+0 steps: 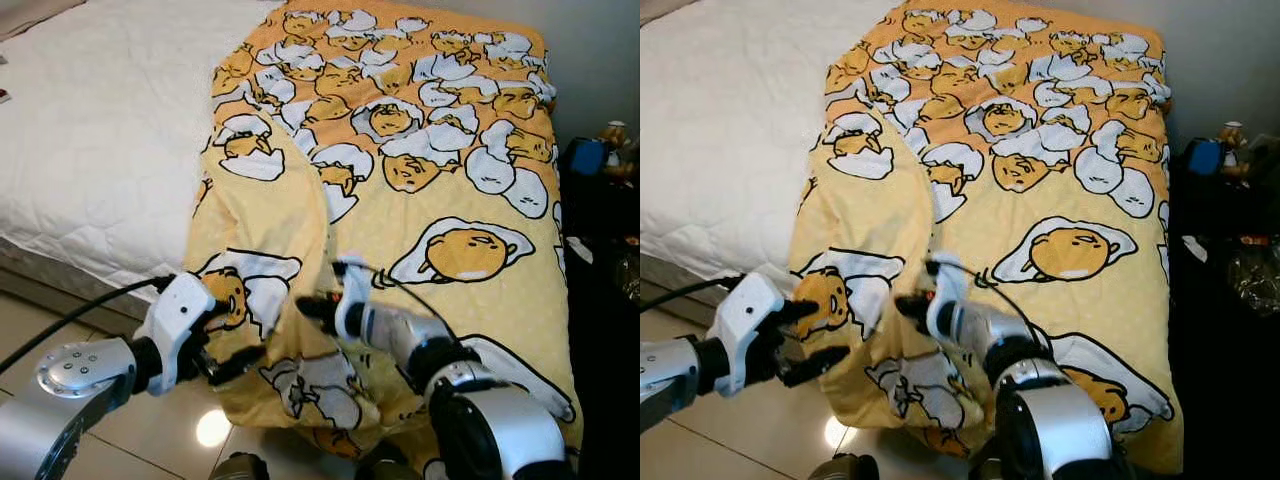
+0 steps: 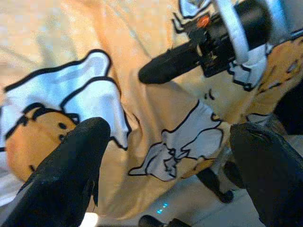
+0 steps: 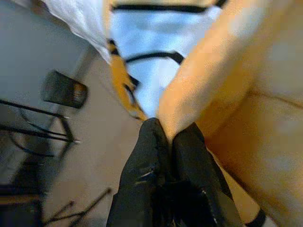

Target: Clean up the room

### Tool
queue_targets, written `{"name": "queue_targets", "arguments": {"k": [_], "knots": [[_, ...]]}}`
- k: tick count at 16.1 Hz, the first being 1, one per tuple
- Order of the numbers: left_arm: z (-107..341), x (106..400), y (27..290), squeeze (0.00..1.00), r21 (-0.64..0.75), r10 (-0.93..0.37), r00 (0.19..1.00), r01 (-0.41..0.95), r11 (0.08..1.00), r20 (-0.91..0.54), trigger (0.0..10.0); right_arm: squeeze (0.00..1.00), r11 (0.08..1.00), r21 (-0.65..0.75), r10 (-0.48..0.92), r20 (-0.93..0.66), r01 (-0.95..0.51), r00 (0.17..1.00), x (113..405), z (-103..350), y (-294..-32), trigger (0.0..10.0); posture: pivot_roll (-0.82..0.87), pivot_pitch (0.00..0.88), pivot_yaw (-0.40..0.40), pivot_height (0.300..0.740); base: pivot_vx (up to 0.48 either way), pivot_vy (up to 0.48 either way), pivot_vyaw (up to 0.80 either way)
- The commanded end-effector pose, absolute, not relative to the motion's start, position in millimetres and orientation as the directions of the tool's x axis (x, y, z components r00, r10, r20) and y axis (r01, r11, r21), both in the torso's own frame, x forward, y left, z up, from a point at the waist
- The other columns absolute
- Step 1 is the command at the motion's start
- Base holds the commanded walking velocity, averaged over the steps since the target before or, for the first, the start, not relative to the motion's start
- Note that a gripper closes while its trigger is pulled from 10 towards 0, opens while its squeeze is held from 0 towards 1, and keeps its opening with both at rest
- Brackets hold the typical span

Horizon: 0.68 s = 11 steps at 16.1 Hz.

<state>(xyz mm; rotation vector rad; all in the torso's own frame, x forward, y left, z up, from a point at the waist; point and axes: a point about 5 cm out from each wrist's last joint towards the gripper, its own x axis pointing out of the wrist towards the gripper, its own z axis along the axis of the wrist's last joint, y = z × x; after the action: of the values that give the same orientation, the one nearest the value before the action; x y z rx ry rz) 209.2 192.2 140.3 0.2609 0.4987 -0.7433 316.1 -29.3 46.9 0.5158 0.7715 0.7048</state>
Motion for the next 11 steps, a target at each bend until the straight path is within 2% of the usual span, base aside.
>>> {"name": "queue_targets", "arguments": {"k": [1,3,11], "knots": [[141,211,197,1.00,0.061,-0.555,0.652,0.675,0.735,-0.517,10.0,0.00,0.612,0.683,0.767,-0.388,-0.400,0.512,322,62,-18,0.0,-0.02,0.067,-0.030,0.740,0.000,0.000,0.00],[132,205,191,1.00,0.011,-0.561,0.638,0.665,0.747,-0.527,10.0,0.00,0.539,0.742,0.805,-0.313,-0.400,0.503,327,80,-9,0.0,-0.02,0.066,-0.029,0.740,0.000,0.000,0.00],[74,229,192,1.00,0.085,-0.436,0.713,0.567,0.820,-0.550,10.0,0.00,0.450,0.795,0.858,-0.258,-0.407,0.445,324,97,0,0.0,-0.03,0.076,-0.054,0.740,0.000,0.000,0.00]]}}
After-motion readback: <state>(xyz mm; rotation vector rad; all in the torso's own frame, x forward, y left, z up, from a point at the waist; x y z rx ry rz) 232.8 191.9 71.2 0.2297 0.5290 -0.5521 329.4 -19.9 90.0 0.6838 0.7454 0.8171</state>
